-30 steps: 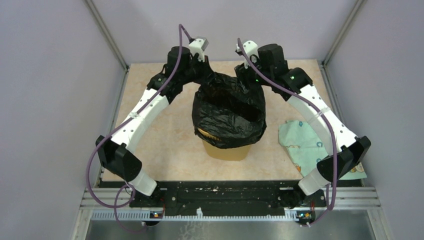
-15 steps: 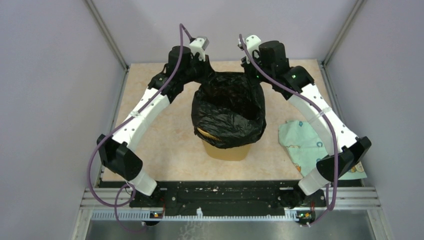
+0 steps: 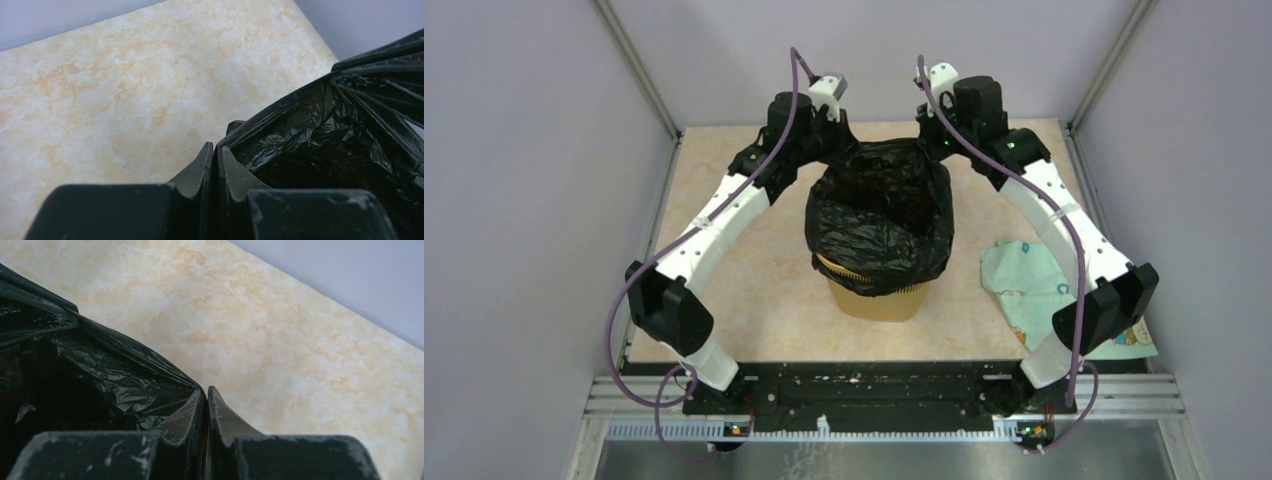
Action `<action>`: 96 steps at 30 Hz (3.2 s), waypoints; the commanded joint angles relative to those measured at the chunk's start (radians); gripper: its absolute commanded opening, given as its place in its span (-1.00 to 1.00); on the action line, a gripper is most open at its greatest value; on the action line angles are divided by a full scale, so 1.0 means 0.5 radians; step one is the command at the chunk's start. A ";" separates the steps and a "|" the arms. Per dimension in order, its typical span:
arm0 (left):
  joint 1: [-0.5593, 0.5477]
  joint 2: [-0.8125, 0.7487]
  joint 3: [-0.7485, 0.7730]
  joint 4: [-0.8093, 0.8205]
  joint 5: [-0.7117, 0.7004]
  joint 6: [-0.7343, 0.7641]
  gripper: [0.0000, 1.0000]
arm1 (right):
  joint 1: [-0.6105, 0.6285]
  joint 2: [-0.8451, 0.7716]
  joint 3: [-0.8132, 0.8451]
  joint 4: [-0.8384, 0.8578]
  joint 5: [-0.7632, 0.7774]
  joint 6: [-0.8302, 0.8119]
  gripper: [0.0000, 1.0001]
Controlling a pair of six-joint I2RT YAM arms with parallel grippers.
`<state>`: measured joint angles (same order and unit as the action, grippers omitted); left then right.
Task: Put the trash bags into the trash bin
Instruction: Place the trash bag in the trash bin.
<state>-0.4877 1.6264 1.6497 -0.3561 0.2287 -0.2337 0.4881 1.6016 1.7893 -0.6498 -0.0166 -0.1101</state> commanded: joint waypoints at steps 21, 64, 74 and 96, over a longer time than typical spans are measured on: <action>0.021 0.027 -0.140 0.157 -0.062 -0.029 -0.75 | -0.472 -0.279 -0.563 0.491 -0.681 0.740 -0.76; 0.422 -1.818 -1.389 -0.506 0.485 -1.058 0.28 | -0.484 -0.567 -0.925 0.557 -0.471 1.233 -0.85; 0.412 -1.951 -1.539 -0.548 0.742 -1.105 0.26 | -0.483 -0.554 -0.924 0.560 -0.448 1.229 -0.85; 0.022 -1.730 -1.772 0.096 0.425 -1.336 -0.10 | -0.485 -0.585 -0.964 0.550 -0.421 1.235 -0.86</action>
<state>-0.4660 0.7319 0.7872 -0.4480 0.5098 -0.8680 0.2539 1.3457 1.3216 -0.4038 -0.2440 0.5022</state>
